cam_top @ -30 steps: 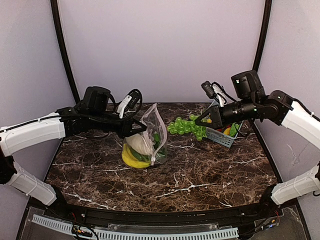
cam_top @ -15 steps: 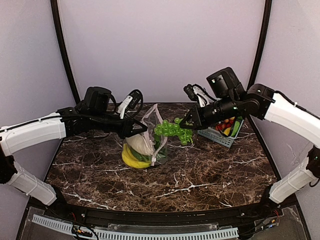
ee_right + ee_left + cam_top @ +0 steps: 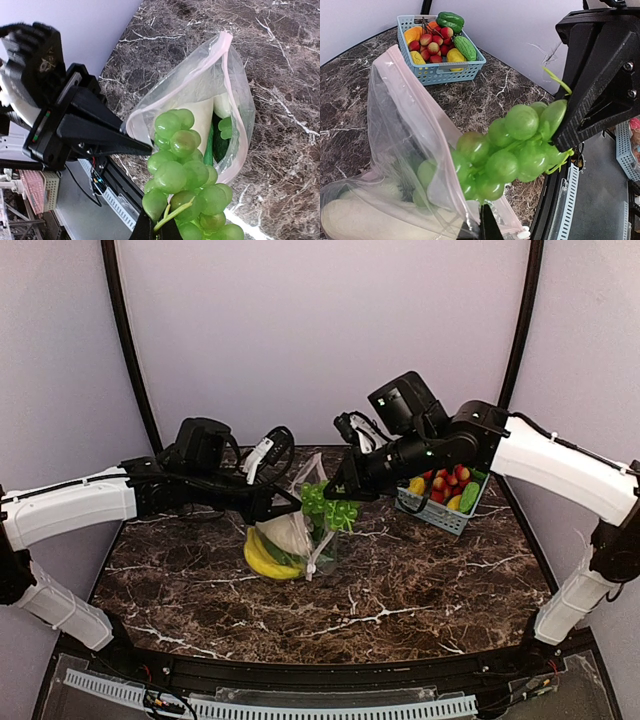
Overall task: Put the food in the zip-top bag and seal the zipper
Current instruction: Place the fake fruit in the zipper food storage bag.
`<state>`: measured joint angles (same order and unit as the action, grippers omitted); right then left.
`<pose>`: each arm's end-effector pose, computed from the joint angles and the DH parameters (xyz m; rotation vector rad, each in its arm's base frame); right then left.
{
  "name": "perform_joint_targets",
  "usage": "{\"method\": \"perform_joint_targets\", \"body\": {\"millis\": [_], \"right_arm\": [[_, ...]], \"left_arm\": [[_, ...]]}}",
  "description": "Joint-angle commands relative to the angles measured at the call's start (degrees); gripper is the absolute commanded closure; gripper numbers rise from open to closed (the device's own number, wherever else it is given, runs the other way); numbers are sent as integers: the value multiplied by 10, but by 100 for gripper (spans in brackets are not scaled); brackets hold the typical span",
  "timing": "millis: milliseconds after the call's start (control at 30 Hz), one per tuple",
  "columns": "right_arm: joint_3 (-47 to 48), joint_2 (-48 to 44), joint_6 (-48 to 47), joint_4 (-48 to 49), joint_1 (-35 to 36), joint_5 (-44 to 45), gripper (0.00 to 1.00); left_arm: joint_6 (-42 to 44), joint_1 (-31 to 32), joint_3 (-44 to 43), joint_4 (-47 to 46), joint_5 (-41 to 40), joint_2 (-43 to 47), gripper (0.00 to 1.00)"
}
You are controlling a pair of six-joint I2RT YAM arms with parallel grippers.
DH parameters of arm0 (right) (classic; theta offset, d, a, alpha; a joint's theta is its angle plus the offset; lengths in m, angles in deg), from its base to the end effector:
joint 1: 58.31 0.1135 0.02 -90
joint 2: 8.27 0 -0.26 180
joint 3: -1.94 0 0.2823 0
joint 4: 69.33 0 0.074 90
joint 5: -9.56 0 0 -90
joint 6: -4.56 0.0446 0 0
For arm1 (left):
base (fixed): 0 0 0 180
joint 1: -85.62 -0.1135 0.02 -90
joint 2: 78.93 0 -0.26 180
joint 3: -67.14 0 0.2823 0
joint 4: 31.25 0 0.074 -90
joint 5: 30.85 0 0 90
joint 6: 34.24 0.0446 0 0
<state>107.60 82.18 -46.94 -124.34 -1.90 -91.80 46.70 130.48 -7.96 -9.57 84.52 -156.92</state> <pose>0.2056 0.3255 0.3722 -0.5028 2.4446 1.0281 0.2359 -0.2617 0.3060 0.9299 1.8959 -1.0279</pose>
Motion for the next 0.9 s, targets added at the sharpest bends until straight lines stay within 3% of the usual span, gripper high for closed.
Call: {"method": "perform_joint_targets", "body": {"millis": [0,233,867], "right_arm": [[-34,7,63,105,9,4,100],[-105,17,97,268,15,32,100],[-138,103,48,344,31,102,100]], "left_arm": [[5,8,4,-12,15,2,99],[6,11,3,-12,18,2,99],[4,11,5,-16,23,19,99]]}}
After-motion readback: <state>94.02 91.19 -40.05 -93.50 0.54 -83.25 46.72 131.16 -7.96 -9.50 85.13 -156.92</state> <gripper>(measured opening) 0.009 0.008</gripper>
